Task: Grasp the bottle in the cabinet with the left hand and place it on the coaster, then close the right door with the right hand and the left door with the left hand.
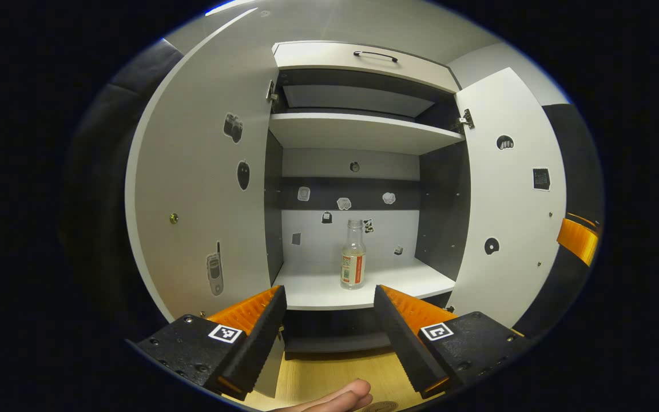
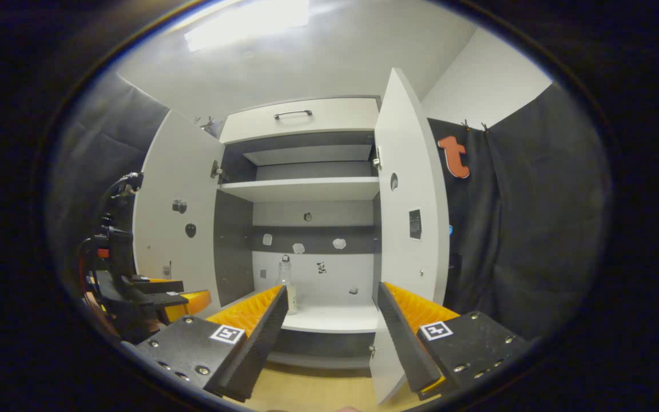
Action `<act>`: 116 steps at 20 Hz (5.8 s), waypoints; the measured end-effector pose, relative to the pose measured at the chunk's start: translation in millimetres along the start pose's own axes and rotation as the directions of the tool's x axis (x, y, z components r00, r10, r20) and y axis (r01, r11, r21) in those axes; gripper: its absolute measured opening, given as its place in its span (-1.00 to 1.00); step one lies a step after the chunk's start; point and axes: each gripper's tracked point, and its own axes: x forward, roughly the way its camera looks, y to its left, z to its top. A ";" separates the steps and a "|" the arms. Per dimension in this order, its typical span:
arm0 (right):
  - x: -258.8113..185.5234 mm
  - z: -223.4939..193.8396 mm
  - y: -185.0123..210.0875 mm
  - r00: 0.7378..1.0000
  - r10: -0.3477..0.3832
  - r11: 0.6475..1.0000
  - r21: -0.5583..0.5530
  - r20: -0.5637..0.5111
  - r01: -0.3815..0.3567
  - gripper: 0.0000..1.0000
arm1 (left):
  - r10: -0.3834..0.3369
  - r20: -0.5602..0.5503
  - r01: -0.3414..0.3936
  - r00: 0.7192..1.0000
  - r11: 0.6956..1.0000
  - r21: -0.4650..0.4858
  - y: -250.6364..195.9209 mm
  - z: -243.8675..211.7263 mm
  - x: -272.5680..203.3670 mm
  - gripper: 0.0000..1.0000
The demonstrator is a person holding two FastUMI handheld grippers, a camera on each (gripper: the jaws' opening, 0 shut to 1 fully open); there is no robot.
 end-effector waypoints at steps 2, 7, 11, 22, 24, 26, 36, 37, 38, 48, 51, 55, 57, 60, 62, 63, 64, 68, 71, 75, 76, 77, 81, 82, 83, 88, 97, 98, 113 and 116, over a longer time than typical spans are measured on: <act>7.1 -2.4 1.7 1.000 -0.002 1.000 0.006 -0.007 0.002 0.91 | -0.001 0.003 0.001 1.000 1.000 0.008 1.1 -1.6 7.1 0.95; 13.3 -8.5 2.7 1.000 -0.016 1.000 0.006 -0.014 0.016 0.92 | -0.021 -0.003 0.021 1.000 1.000 0.012 -4.0 -10.5 41.1 0.94; 14.0 -13.4 -0.4 0.999 -0.047 0.999 -0.020 -0.023 0.046 0.92 | -0.039 0.034 0.039 0.999 0.999 0.016 -15.7 -12.2 95.0 0.95; -17.1 -16.4 -0.2 0.994 -0.108 0.994 0.015 -0.012 0.108 0.84 | -0.044 0.047 0.043 0.998 0.998 0.038 -54.4 -51.0 264.6 0.94; -27.4 -19.7 -3.3 0.991 -0.129 0.992 -0.004 -0.022 0.129 0.92 | -0.023 0.029 0.023 0.999 0.999 0.024 -50.2 -57.0 284.5 0.94; -40.1 -25.3 -4.8 0.989 -0.143 0.990 -0.003 -0.043 0.143 0.86 | -0.009 0.017 0.009 1.000 1.000 0.021 -46.5 -58.4 301.4 0.94; -117.7 -7.2 -29.8 0.956 -0.293 0.956 -0.033 -0.025 0.292 0.86 | 0.025 -0.036 -0.023 0.999 0.997 0.071 -37.6 -60.0 284.5 0.60; -129.9 -2.6 -33.9 0.951 -0.307 0.951 -0.033 -0.024 0.306 0.92 | 0.028 -0.044 -0.025 0.999 0.997 0.068 -39.6 -57.9 274.5 0.60; -143.7 1.9 -36.5 0.949 -0.316 0.949 -0.030 -0.020 0.315 0.86 | 0.017 -0.048 -0.014 0.999 0.998 0.060 -44.1 -57.1 262.8 0.59; -242.4 13.9 -50.9 0.940 -0.340 0.940 0.002 -0.019 0.340 0.92 | -0.066 0.004 0.066 0.998 0.998 -0.002 -93.9 -30.2 124.7 0.58; -262.6 15.6 -51.3 0.945 -0.326 0.945 -0.002 -0.012 0.326 0.92 | -0.066 0.015 0.067 0.998 0.998 -0.013 -99.6 -36.6 81.5 0.58; -278.5 14.4 -55.5 0.950 -0.313 0.950 -0.013 -0.010 0.313 0.92 | -0.060 -0.012 0.060 0.998 0.998 -0.031 -100.8 -59.8 39.6 0.58; -280.3 9.9 -57.7 0.951 -0.308 0.951 -0.031 -0.015 0.307 0.92 | -0.068 0.011 0.068 0.998 0.997 -0.045 -102.4 -68.3 23.9 0.58; -275.9 0.3 -54.4 0.958 -0.287 0.957 -0.047 -0.024 0.286 0.92 | -0.062 0.097 0.070 0.993 0.995 -0.073 -94.8 -78.9 1.6 0.58; -268.2 -4.3 -47.1 0.964 -0.264 0.963 -0.063 -0.020 0.263 0.92 | -0.073 0.103 0.082 0.992 0.993 -0.083 -90.2 -99.0 -11.3 0.58; -263.8 -6.1 -42.8 0.968 -0.251 0.966 -0.075 -0.015 0.249 0.97 | -0.074 0.090 0.081 0.993 0.994 -0.075 -84.7 -111.6 -16.3 0.58; -257.5 -7.9 -37.6 0.972 -0.235 0.969 -0.085 -0.009 0.234 0.92 | -0.079 0.078 0.084 0.994 0.994 -0.071 -81.3 -124.8 -21.3 0.58; -230.1 -23.9 -14.5 0.981 -0.193 0.980 -0.042 -0.020 0.192 0.92 | -0.134 0.047 0.136 0.990 0.990 -0.046 -80.1 -180.3 -40.5 0.58; -211.0 -40.1 -3.8 0.983 -0.177 0.984 0.005 -0.049 0.178 0.92 | -0.201 0.010 0.201 0.980 0.979 -0.019 -96.1 -227.6 -53.9 0.58; -189.6 -60.3 -14.2 0.978 -0.195 0.981 0.000 -0.079 0.196 0.92 | -0.275 -0.068 0.273 0.959 0.961 -0.043 -122.4 -298.2 -70.6 0.59; -183.7 -67.5 -18.6 0.975 -0.201 0.980 -0.007 -0.094 0.201 0.86 | -0.297 -0.080 0.295 0.952 0.955 -0.037 -129.8 -313.9 -74.7 0.59; -177.8 -73.8 -23.3 0.972 -0.208 0.978 -0.017 -0.111 0.208 0.92 | -0.313 -0.076 0.312 0.947 0.950 -0.016 -136.0 -323.6 -78.5 0.60; -164.6 -85.4 -30.3 0.970 -0.207 0.978 -0.037 -0.127 0.204 0.87 | -0.384 -0.063 0.388 0.921 0.920 0.051 -156.3 -350.1 -86.8 0.59; -162.5 -89.6 -30.8 0.970 -0.205 0.979 -0.029 -0.131 0.203 0.87 | -0.391 -0.070 0.395 0.918 0.917 0.060 -156.8 -357.5 -87.1 0.58; -161.7 -94.5 -31.5 0.969 -0.205 0.979 -0.023 -0.142 0.203 0.92 | -0.397 -0.084 0.402 0.914 0.914 0.050 -156.7 -364.4 -86.0 0.58; -165.9 -100.3 -36.8 0.966 -0.212 0.977 -0.032 -0.148 0.210 0.92 | -0.428 -0.125 0.436 0.895 0.898 0.050 -152.3 -384.8 -85.0 0.60; -186.7 -91.9 -65.3 0.956 -0.264 0.964 -0.023 -0.130 0.263 0.92 | -0.453 -0.154 0.469 0.878 0.878 0.093 -144.2 -370.6 -92.8 1.00; -188.3 -92.2 -70.3 0.953 -0.274 0.961 -0.018 -0.128 0.274 0.92 | -0.463 -0.152 0.480 0.873 0.870 0.109 -144.3 -360.2 -95.7 0.98; -159.4 -78.3 -199.8 0.882 -0.462 0.886 -0.087 -0.095 0.455 0.92 | -0.538 -0.021 0.531 0.842 0.824 0.198 -159.7 -148.9 -109.7 0.96; -116.1 -60.0 -230.1 0.885 -0.460 0.887 -0.089 -0.075 0.453 0.92 | -0.557 -0.008 0.551 0.830 0.820 0.153 -169.9 -105.3 -99.5 0.95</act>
